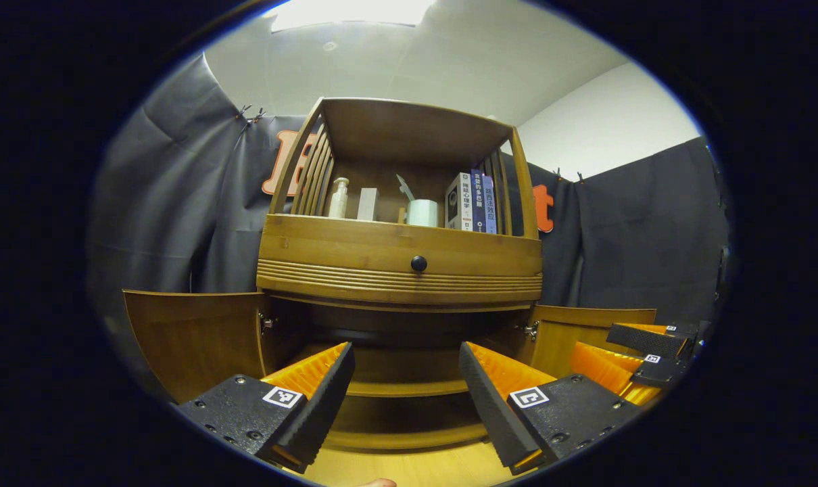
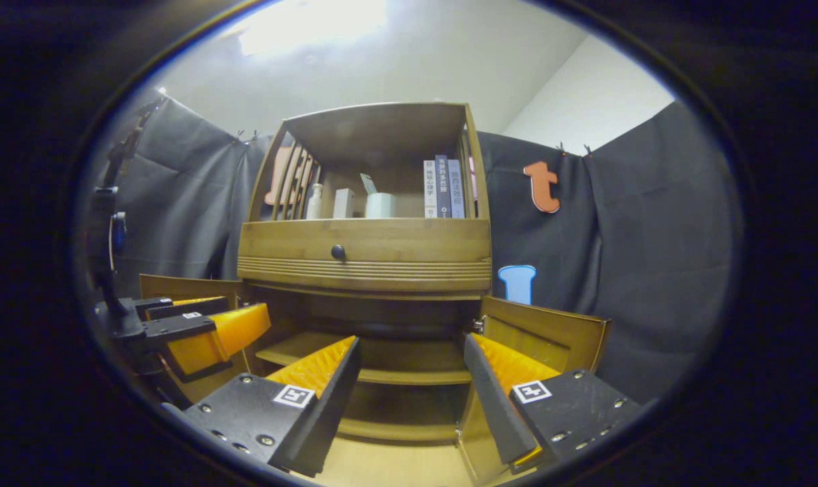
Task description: Open the right door of the double-door shoe cabinet with the right hand, and open the left door with the left hand.
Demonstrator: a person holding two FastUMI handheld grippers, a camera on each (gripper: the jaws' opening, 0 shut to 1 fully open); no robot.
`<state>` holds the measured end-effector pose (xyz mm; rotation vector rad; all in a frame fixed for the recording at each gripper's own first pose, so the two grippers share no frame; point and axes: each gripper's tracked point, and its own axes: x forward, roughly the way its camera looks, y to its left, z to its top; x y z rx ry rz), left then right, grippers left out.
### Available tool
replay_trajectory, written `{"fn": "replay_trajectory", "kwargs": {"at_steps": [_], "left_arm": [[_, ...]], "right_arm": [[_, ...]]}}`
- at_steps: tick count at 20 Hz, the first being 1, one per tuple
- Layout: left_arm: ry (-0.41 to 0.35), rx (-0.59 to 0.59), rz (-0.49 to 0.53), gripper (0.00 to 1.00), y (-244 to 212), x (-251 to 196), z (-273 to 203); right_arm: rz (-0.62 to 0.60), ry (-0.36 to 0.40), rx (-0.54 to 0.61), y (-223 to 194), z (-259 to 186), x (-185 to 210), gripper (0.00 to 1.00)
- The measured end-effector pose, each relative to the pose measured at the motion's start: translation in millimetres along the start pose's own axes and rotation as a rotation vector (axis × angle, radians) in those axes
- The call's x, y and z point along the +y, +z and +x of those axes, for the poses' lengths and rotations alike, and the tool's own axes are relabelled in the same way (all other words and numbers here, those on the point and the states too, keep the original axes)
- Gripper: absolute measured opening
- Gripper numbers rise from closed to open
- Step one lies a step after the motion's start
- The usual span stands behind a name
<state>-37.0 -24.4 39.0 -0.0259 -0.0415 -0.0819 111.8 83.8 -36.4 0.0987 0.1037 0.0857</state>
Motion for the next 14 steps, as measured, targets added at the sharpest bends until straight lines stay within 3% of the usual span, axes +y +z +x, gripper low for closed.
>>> {"fn": "replay_trajectory", "kwargs": {"at_steps": [3,7,14], "left_arm": [[0.000,0.000,-0.004,0.96,-0.3,3.7,-0.9],[-0.006,0.004,-0.005,0.92,-2.1,8.1,-0.8],[-0.068,0.021,0.001,0.92,-6.8,6.5,-3.4]], "right_arm": [[-0.004,0.006,-0.002,0.5,-0.8,0.4,0.87],[-0.010,0.006,-0.001,1.3,-2.8,0.3,0.87],[-0.007,-0.038,0.002,0.5,-4.0,-1.6,0.91]]}}
